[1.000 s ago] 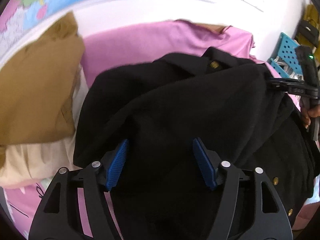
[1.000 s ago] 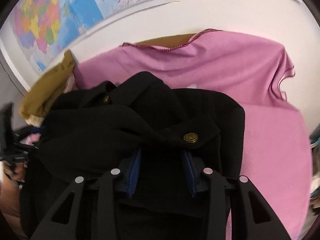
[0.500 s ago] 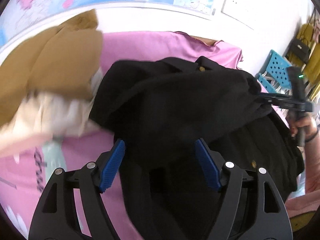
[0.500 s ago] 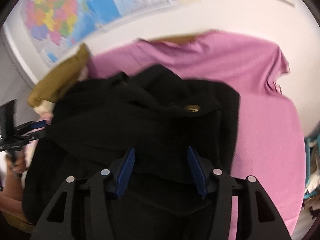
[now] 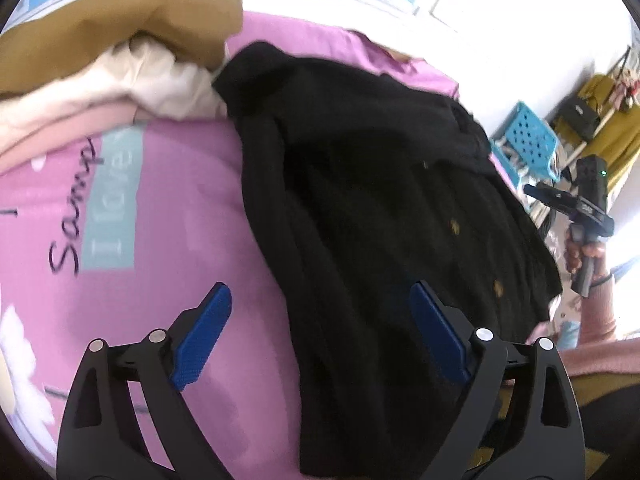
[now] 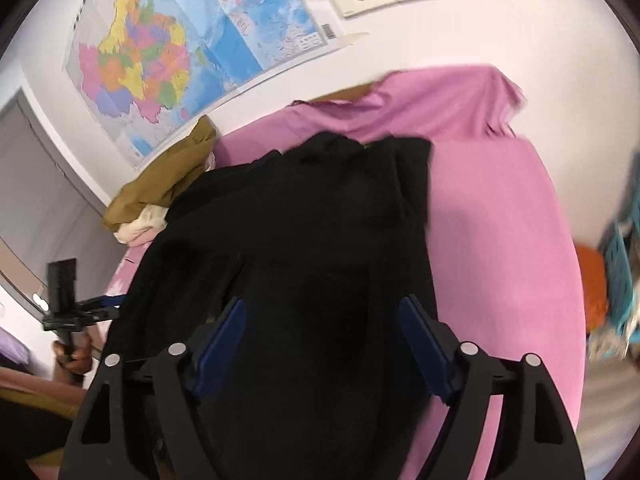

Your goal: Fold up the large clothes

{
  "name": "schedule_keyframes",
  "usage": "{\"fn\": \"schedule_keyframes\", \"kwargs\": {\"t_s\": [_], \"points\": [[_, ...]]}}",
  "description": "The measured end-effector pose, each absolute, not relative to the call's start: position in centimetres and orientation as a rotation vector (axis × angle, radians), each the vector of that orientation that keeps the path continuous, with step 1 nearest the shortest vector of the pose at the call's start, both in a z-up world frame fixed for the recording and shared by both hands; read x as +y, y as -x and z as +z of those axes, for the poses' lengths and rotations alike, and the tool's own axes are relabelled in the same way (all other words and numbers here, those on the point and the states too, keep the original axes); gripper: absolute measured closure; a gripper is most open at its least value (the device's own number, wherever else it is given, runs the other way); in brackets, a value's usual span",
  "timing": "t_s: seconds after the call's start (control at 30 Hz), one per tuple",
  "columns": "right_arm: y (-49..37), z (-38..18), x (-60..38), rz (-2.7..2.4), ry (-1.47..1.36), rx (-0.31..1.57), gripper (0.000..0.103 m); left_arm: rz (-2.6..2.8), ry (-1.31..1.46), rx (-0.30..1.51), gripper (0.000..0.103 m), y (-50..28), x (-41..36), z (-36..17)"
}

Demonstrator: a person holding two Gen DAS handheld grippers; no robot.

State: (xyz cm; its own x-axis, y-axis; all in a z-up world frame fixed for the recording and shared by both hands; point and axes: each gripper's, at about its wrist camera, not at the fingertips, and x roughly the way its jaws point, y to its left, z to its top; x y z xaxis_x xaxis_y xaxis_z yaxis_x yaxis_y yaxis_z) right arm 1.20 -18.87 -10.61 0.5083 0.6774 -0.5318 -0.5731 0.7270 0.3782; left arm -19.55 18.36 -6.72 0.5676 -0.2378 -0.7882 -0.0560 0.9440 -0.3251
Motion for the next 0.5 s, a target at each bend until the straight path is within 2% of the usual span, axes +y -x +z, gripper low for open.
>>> {"fn": "schedule_keyframes", "kwargs": {"t_s": [0.23,0.3,0.37,0.4,0.43,0.5], "points": [[4.9,-16.1,-23.2,0.772,-0.293,0.807,0.021,-0.241,0.342,1.0,0.013,21.8,15.1,-8.1],[5.8,-16.8,-22.8,0.797,-0.29,0.792,0.016,-0.251,0.306,0.999,0.013,22.0,14.1,-8.3],[6.2,-17.1,-22.4,0.777,-0.276,0.772,0.018,-0.244,0.292,0.996,0.015,22.0,13.5,-8.4],[6.1,-17.1,-22.3,0.778,-0.28,0.762,0.031,-0.24,0.295,0.987,0.027,22.1,13.3,-8.2],[6.1,-17.0,-22.3,0.783,-0.288,0.755,0.059,-0.243,0.301,0.979,0.05,22.0,13.2,-8.2],[5.9,-17.0,-22.5,0.824,-0.332,0.762,0.086,-0.194,0.296,0.952,0.087,22.3,13.4,-7.7]]}}
